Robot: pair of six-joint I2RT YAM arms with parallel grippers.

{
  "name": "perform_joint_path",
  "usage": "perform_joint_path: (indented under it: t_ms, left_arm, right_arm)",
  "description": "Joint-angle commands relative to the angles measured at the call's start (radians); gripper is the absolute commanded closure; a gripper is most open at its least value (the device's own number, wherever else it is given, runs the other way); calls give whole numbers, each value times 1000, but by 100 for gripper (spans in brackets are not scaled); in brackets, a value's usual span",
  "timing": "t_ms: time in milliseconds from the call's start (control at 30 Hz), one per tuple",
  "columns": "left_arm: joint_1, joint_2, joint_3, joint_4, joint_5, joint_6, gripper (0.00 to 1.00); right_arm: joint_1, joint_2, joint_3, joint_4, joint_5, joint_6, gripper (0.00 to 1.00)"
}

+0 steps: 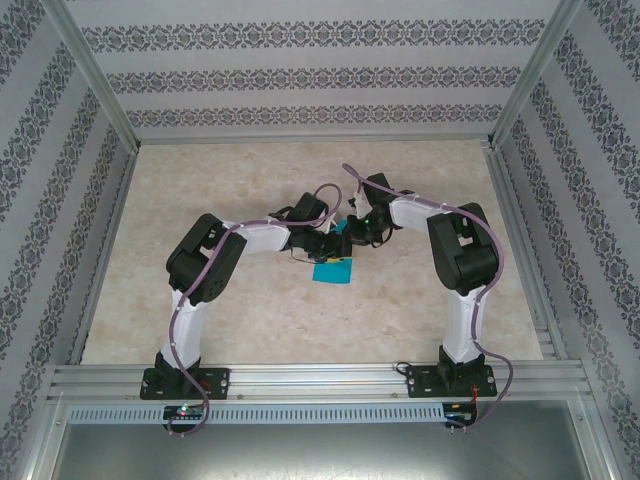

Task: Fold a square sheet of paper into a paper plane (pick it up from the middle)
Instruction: Fold the triangle a second time at the center of the table.

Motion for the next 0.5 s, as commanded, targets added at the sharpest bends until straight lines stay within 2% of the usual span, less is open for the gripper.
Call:
perform_joint_path:
  t_ms: [0,67,200,267,467]
  left_arm:
    - [-10,-2,-40,34,-14,29,57]
    - [-11,-9,-49,39,-9,41,57]
    - [-10,-10,-52,10,-11,63,67]
    - [-10,-9,-58,7,-15,69,75]
    - [-10,-5,-63,-17,-39,93,84]
  right_arm:
    - [-4,8,-13,-36,-10,-19,93]
    - [-4,8,-11,-36,-13,-19,93]
    - [-4,-3,-7,-35,-19,-15,93]
    - [-5,-14,-5,-36,-24,-12,93]
    - [-17,-58,-11,-41,-30,-6,93]
